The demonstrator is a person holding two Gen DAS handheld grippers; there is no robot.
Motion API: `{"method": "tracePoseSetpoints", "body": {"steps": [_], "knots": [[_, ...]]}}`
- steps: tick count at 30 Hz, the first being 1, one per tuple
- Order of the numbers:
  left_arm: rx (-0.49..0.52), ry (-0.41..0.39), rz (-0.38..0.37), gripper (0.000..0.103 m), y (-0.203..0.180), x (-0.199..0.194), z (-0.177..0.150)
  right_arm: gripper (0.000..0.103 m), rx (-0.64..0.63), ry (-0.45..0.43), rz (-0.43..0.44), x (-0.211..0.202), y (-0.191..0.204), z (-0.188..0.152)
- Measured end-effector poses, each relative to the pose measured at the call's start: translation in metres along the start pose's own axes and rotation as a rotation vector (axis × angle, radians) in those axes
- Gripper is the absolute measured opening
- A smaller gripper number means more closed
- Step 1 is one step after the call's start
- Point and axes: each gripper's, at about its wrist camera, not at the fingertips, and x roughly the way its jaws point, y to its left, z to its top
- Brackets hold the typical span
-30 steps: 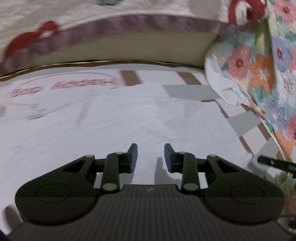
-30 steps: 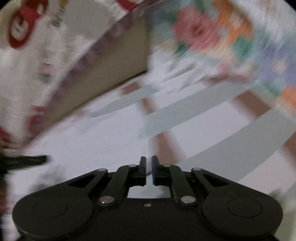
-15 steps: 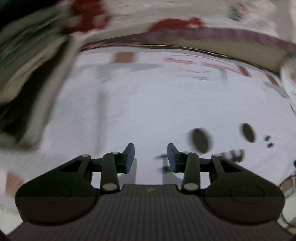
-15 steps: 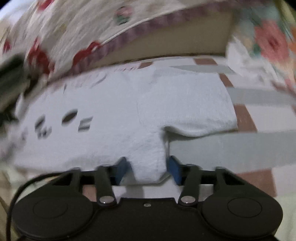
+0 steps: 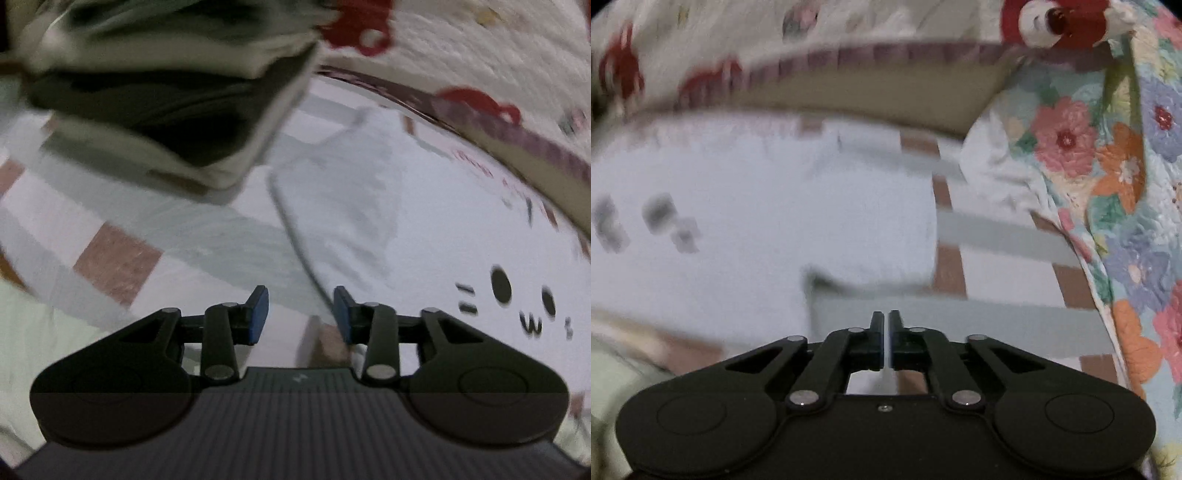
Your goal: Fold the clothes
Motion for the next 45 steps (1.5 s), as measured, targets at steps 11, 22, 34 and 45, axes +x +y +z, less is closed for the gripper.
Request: {"method": "tracePoseSetpoints", "body": {"steps": [11,22,34,45], "knots": [[-0.238,-0.057,-0.096,0.039,0.016,0.034,0.025,0.04,-0.353,-0.09,0.636,-0.026,0.197,0.172],[-0.106,-0.147,-0.215,0.044,-0.004,0.047,0.025,0.048,-0.629,-0.302,0.759,0.012,0.347,0.158],[-0.148,-0.095,-0.223,0.051,0.018,0.058,0.036,0.048,-0.649,-0.032,0.601,0.076,0.364,0.123],[-0.25,-0.124,-0.348,0.058,0.032,0.071,0.026,0.048,-0.733,0.035,0.612,0.098,0.396,0.095]]}}
